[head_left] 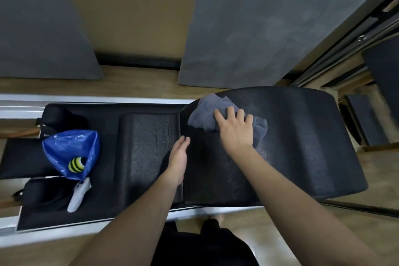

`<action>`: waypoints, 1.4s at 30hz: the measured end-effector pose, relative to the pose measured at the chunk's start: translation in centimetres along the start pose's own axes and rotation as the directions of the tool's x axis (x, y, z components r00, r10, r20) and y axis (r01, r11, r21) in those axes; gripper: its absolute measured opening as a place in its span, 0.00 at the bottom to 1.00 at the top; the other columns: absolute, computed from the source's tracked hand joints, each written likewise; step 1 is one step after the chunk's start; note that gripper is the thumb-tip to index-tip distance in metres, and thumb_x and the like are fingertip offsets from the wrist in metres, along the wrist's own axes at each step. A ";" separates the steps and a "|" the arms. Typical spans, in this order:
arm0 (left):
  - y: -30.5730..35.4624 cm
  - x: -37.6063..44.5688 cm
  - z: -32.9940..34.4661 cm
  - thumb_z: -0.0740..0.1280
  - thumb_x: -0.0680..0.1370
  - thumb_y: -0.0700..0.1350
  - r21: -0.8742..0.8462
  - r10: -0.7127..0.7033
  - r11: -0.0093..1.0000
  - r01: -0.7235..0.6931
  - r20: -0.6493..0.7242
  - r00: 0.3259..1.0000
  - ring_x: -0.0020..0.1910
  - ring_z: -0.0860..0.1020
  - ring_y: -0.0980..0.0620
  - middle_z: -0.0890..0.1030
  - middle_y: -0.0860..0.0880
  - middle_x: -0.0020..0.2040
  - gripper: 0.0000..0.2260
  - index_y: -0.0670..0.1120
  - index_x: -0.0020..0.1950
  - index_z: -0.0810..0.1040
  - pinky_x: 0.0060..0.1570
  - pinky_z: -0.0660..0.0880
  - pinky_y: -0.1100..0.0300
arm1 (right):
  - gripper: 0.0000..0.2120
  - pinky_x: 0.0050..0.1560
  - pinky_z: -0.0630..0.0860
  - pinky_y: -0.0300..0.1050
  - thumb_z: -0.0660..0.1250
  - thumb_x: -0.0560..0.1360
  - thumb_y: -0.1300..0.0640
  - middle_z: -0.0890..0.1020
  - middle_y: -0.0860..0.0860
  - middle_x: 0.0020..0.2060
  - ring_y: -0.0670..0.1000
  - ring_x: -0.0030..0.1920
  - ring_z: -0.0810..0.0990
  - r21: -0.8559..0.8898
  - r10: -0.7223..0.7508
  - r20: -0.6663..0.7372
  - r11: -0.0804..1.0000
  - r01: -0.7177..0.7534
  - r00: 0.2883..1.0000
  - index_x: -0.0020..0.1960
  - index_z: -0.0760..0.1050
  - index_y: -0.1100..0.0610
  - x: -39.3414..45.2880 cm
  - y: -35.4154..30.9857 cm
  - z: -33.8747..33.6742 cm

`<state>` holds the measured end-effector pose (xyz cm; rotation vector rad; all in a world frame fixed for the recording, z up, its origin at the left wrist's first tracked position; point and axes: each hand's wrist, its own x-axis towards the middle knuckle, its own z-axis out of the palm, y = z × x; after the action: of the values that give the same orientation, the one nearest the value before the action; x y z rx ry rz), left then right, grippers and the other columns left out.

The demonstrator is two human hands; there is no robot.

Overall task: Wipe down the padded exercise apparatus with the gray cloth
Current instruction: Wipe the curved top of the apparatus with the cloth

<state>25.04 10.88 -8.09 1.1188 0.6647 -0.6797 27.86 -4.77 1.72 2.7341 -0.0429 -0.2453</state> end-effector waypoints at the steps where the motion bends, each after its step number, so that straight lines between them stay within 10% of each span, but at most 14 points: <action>1: -0.6 0.0 -0.3 0.65 0.81 0.53 -0.037 0.000 0.999 0.000 -0.016 1.000 0.74 0.66 0.51 0.70 0.52 0.74 0.22 0.54 0.75 0.68 0.75 0.60 0.49 | 0.26 0.53 0.69 0.61 0.68 0.72 0.57 0.74 0.60 0.61 0.64 0.55 0.74 -0.024 -0.039 -0.009 0.999 0.039 0.999 0.70 0.70 0.49 -0.8 -0.8 0.4; 9: -2.6 0.5 -2.2 0.73 0.72 0.58 -0.174 -0.136 0.976 0.134 -0.005 0.991 0.59 0.81 0.44 0.83 0.43 0.62 0.27 0.47 0.67 0.79 0.63 0.75 0.48 | 0.20 0.53 0.74 0.61 0.70 0.72 0.52 0.78 0.59 0.60 0.63 0.52 0.78 -0.093 -0.503 0.077 0.856 0.509 0.861 0.64 0.77 0.52 -10.8 -6.4 5.0; 15: -4.5 -0.6 -1.0 0.65 0.81 0.53 0.144 0.104 0.986 -0.089 -0.101 0.989 0.68 0.74 0.48 0.75 0.47 0.71 0.23 0.54 0.76 0.67 0.71 0.69 0.48 | 0.17 0.48 0.71 0.57 0.65 0.74 0.55 0.79 0.55 0.49 0.60 0.47 0.76 -0.067 -0.503 -0.112 0.864 0.499 0.857 0.62 0.74 0.53 -6.7 -4.4 3.7; 20: -3.4 0.9 -0.2 0.59 0.82 0.57 0.256 0.259 0.940 -0.227 -0.097 0.961 0.73 0.70 0.49 0.69 0.48 0.76 0.24 0.55 0.78 0.64 0.74 0.65 0.48 | 0.23 0.57 0.67 0.62 0.72 0.68 0.49 0.76 0.58 0.56 0.64 0.55 0.75 -0.058 -0.358 -0.002 0.932 0.358 0.934 0.60 0.73 0.52 0.5 -3.7 1.5; 33: -11.8 -5.8 -4.0 0.60 0.75 0.62 0.657 0.359 0.646 -0.388 0.187 0.915 0.75 0.61 0.52 0.61 0.49 0.75 0.39 0.49 0.81 0.51 0.74 0.62 0.50 | 0.27 0.52 0.69 0.64 0.69 0.69 0.52 0.78 0.61 0.52 0.64 0.50 0.76 -0.068 -0.472 0.006 0.879 0.472 0.881 0.68 0.73 0.56 -10.4 -3.8 3.9; 42: -2.2 1.7 0.2 0.61 0.81 0.57 0.704 0.366 0.648 -0.290 0.046 0.929 0.75 0.62 0.40 0.63 0.43 0.74 0.33 0.52 0.82 0.50 0.73 0.62 0.46 | 0.32 0.53 0.67 0.61 0.70 0.70 0.48 0.76 0.60 0.58 0.64 0.55 0.74 -0.081 -0.386 -0.054 0.921 0.381 0.921 0.73 0.69 0.49 1.2 -3.0 2.3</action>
<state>24.43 9.87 -10.54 1.9507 0.2453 -0.5655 28.65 -2.94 -1.73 2.6572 0.5168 -0.2543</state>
